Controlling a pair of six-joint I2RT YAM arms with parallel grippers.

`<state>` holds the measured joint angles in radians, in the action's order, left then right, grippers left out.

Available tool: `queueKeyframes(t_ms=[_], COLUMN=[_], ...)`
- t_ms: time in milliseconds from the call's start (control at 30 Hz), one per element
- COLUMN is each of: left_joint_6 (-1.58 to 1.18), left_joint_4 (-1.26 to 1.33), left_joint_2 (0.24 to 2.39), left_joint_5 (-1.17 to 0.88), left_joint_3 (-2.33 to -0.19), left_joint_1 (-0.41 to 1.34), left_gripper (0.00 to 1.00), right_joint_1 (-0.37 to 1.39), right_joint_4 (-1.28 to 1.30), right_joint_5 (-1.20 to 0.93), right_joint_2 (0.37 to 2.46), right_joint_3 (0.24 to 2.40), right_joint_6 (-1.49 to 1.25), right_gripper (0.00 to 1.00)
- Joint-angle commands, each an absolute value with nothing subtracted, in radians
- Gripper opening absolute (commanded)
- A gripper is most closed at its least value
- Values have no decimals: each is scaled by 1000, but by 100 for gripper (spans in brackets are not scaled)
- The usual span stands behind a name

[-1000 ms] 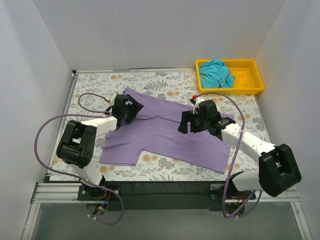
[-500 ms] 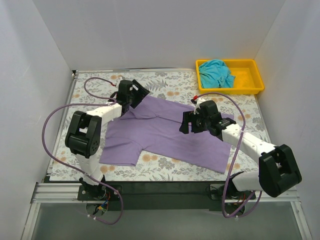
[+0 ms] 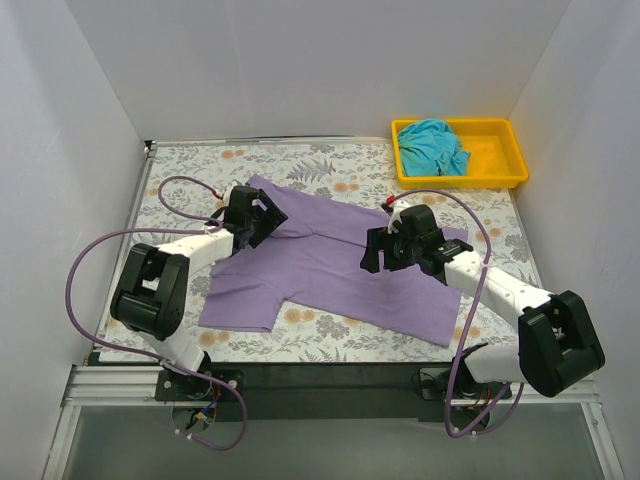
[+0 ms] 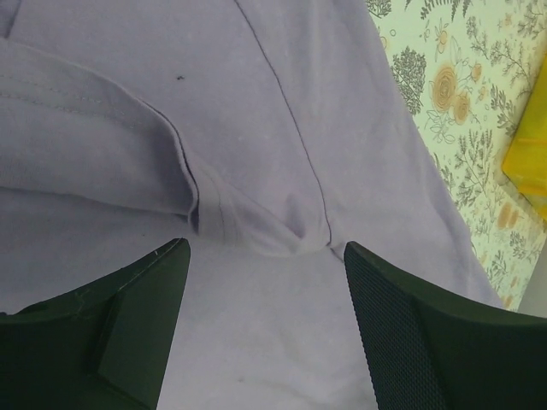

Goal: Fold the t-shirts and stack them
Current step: Fold the tshirt

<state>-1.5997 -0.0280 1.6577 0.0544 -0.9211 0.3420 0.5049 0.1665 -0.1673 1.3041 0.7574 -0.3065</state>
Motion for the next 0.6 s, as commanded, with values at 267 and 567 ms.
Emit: queueKeyframes(t_ms=[267, 567], left_joint_6=[-1571, -1572], left_joint_4=[-6, 26], left_joint_2=[1741, 1781], left_joint_5=[71, 45], left_joint_3=[-953, -994], left_joint_1=[345, 345], left_gripper=[66, 65], right_joint_1=[502, 502], right_joint_4=[150, 150], right_joint_5=[-176, -172], right_joint_2=[1272, 1264], right_joint_3=[755, 746], right_joint_6=[-291, -288], right_gripper=[68, 67])
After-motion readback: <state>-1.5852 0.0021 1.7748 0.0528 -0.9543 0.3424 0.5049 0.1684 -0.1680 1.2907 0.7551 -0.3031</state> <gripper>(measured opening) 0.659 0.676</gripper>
